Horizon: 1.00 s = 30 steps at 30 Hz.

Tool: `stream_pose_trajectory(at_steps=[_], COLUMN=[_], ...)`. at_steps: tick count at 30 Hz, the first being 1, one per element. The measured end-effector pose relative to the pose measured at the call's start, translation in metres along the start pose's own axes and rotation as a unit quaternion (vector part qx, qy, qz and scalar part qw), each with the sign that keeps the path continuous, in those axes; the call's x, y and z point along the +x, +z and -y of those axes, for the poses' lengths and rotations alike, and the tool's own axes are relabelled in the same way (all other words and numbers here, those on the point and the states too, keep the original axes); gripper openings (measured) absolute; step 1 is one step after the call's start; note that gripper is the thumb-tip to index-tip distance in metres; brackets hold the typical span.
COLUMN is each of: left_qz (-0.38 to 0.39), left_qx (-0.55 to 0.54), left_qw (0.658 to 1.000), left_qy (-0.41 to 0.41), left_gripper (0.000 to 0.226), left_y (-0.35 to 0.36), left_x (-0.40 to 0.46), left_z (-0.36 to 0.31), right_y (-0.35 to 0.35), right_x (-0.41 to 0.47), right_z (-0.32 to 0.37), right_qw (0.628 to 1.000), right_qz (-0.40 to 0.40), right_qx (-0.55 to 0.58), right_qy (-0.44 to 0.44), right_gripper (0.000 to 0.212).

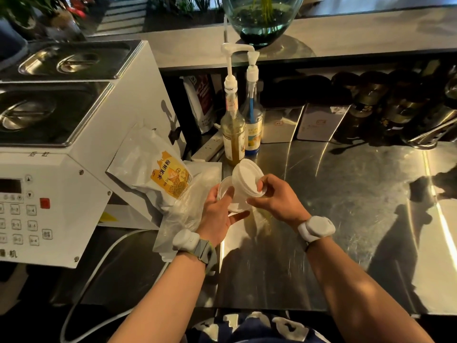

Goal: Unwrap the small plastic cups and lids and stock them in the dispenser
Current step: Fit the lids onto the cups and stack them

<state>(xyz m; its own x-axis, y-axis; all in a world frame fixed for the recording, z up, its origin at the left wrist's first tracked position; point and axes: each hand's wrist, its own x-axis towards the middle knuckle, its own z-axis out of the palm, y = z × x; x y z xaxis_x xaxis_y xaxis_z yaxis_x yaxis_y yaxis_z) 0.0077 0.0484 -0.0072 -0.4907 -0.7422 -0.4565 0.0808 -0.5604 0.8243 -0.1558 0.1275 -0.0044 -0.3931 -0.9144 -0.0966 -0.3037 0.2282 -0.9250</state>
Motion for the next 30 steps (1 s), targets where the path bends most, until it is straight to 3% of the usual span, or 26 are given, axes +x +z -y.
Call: stream_pose_trajectory(at_steps=[9,14,20,30], left_qz=[-0.020,0.009,0.013,0.006], left_qx=[-0.018,0.008,0.060,0.075], left_qw=[1.000,1.000,0.997,0.996], left_qy=[-0.011,-0.003,0.039,0.046], left_gripper=[0.038,0.090,0.058,0.072], left_y=[-0.006,-0.009,-0.007,-0.002], left_x=[0.009,0.010,0.011,0.011], left_z=[0.001,0.005,0.008,0.006], right_y=[-0.007,-0.005,0.003,0.003], right_x=[-0.001,-0.004,0.001,0.001], right_z=[0.008,0.014,0.022,0.033], right_qw=[0.996,0.981,0.949,0.937], right_qz=[0.030,0.068,0.045,0.049], right_qx=[-0.081,-0.179,-0.306,-0.343], right_qy=[-0.008,-0.037,-0.053,-0.042], right_gripper=[0.029,0.023,0.022,0.021])
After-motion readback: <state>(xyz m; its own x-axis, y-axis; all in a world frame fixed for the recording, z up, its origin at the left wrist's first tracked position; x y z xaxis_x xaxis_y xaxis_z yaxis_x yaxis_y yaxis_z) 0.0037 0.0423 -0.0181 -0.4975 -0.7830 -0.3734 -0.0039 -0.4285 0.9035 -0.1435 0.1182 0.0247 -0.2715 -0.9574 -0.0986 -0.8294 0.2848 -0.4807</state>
